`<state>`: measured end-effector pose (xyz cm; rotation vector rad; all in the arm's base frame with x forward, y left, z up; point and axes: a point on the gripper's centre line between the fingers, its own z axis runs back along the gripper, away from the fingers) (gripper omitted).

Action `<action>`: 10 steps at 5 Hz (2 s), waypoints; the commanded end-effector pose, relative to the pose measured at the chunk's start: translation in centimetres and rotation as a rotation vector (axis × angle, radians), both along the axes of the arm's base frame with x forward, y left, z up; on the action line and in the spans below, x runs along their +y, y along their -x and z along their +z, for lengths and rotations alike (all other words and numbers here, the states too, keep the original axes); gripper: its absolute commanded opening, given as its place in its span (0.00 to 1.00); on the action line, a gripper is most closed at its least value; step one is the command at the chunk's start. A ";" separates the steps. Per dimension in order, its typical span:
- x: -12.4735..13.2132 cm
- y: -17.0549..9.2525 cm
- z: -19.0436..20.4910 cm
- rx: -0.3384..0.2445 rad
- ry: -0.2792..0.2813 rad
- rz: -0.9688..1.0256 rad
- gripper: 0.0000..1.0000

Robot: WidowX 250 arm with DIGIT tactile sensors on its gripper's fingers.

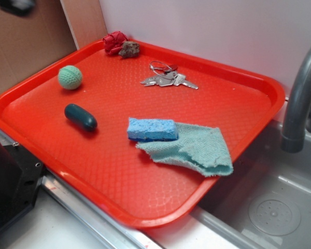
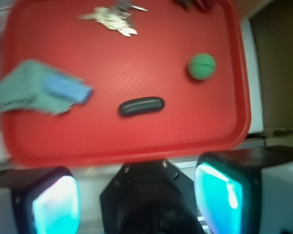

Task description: Grab the plastic pickle.

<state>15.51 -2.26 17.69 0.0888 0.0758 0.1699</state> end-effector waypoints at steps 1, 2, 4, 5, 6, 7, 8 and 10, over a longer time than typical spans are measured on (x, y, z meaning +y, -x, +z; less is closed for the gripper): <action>1.7 -4.0 -5.7 -0.236 0.070 0.483 1.00; 3.0 -2.7 -8.0 -0.306 0.146 0.736 1.00; 4.8 -2.0 -13.2 -0.286 0.217 0.812 1.00; 5.2 -3.1 -15.6 -0.214 0.198 0.803 1.00; 4.9 -3.4 -16.0 -0.182 0.162 0.805 0.00; 5.0 -2.8 -13.6 -0.206 0.095 0.815 0.00; 5.4 -3.1 -8.6 -0.181 0.116 0.567 0.00; 5.0 -1.6 1.6 -0.288 0.189 0.055 0.00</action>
